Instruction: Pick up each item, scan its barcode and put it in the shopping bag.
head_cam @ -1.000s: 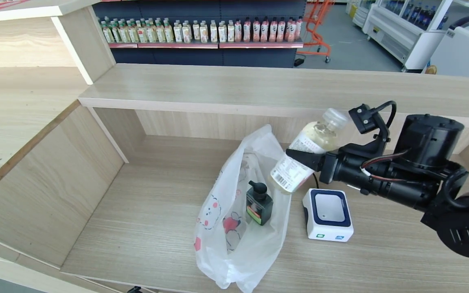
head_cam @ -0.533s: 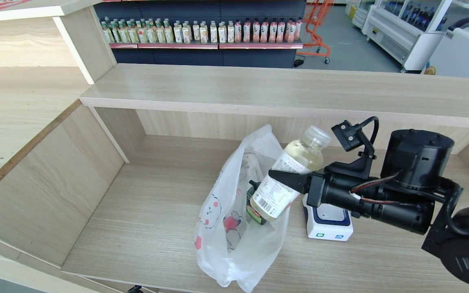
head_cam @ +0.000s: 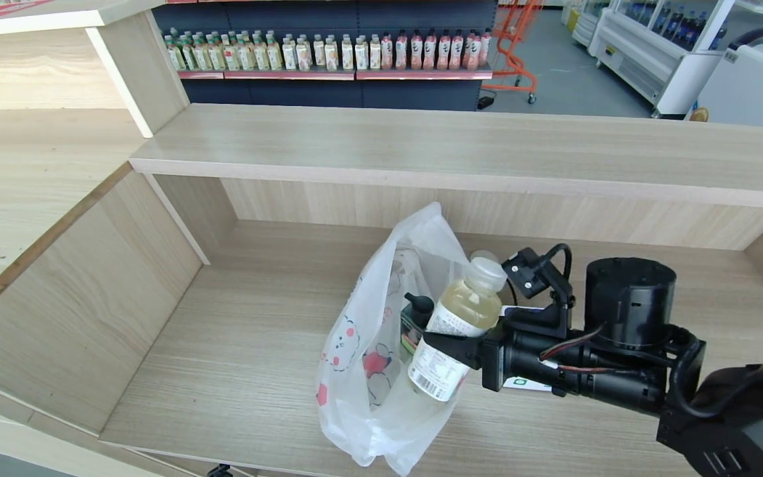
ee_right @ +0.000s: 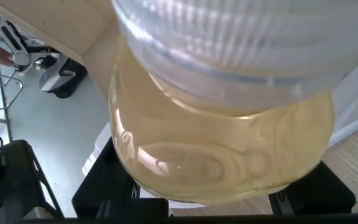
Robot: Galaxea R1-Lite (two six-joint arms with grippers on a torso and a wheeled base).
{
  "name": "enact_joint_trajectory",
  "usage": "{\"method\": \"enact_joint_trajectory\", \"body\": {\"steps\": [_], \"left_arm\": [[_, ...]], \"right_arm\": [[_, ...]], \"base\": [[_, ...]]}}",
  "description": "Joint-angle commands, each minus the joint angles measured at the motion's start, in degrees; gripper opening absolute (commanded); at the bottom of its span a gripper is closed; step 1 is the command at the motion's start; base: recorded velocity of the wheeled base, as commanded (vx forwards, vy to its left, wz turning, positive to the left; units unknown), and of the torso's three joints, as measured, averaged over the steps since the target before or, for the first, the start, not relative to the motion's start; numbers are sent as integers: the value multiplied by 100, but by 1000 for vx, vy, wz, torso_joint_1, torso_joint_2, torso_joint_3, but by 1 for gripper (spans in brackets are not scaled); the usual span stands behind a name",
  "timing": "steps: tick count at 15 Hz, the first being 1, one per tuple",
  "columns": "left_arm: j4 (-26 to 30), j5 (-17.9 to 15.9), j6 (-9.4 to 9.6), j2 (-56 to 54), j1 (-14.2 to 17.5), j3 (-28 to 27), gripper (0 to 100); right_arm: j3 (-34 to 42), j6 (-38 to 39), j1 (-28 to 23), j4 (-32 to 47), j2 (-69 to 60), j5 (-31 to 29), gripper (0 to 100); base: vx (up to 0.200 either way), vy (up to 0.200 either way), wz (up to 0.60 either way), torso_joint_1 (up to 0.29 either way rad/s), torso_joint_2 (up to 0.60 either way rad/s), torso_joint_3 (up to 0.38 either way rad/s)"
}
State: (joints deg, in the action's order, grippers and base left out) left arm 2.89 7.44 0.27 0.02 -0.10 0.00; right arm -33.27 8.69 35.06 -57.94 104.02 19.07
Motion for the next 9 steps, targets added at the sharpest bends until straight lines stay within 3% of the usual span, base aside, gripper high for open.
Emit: {"method": "enact_joint_trajectory", "body": {"steps": [1,5,9], "left_arm": [[1,3,0,-2,1,0,100],[1,3,0,-2,1,0,100],[1,3,0,-2,1,0,100]], "right_arm": [[13,-201,-113,-209,593,9,0],[-154,-368,-26,-1079,1278,150,0],[-154,-676,-96,-1413,1551,132,0]], "base": [[0,0,0,0,0,0],[0,0,0,0,0,0],[0,0,0,0,0,0]]}}
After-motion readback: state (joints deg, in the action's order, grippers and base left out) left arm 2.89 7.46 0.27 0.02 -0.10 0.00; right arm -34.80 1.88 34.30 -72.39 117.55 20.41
